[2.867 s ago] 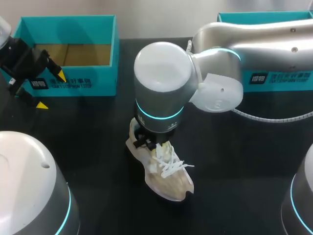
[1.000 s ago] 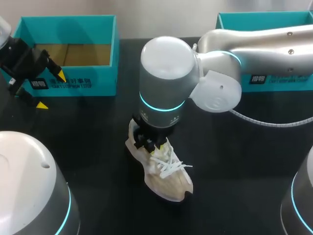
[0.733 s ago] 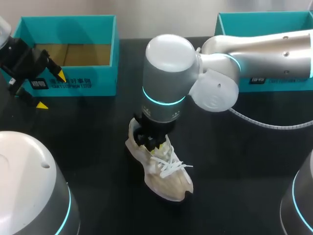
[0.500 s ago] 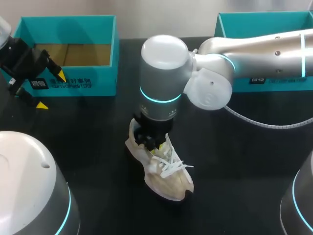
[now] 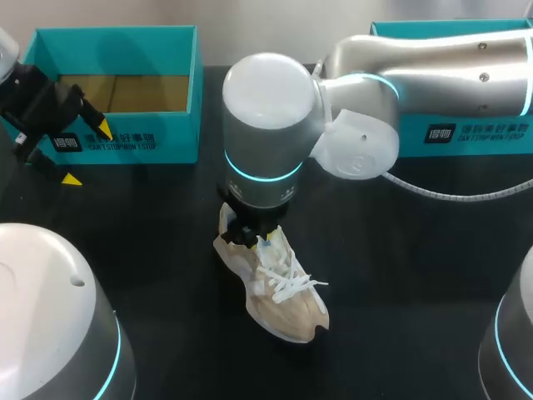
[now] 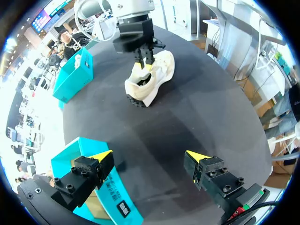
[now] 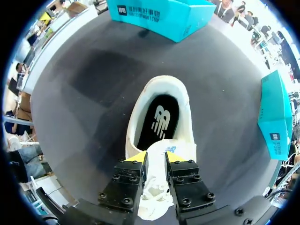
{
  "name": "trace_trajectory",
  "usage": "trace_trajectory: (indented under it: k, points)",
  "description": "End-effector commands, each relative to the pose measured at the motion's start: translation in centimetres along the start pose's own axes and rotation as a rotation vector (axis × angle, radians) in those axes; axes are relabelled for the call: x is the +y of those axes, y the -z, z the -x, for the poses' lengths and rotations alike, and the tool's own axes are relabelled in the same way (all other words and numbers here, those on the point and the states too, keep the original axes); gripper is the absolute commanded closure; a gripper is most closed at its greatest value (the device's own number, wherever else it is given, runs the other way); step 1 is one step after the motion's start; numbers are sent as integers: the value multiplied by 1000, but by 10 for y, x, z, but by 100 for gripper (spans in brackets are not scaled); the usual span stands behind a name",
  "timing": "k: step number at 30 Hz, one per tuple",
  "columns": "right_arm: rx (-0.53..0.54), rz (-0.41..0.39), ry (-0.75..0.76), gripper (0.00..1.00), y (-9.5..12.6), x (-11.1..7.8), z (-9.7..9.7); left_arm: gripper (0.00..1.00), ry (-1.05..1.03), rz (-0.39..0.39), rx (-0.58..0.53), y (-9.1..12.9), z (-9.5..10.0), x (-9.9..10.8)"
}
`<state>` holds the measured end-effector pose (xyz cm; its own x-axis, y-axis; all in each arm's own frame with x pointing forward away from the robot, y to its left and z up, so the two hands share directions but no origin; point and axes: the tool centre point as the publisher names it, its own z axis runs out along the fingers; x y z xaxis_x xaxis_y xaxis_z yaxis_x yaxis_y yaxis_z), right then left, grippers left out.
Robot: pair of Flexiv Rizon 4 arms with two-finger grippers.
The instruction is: Take the shoe out of the shoebox, open the shoe tongue, remove and reinsert the insole, then place the shoe into the shoebox
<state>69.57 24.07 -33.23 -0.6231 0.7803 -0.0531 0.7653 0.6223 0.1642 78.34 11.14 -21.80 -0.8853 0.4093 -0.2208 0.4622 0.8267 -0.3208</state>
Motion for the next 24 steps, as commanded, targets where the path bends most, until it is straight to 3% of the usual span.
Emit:
trace_trajectory:
  k: [1, 13, 24]
  points:
    - [-4, 7, 3, 76, 3, 3, 0, 0, 0, 4, 1, 0, -1, -1]
    - [-4, 10, 60, 78, -10, 27, -2, 0, 0, 4, 1, 0, -1, -1]
    - [-19, -16, 119, 76, -24, 34, -1, 0, 0, 4, 1, 0, -1, -1]
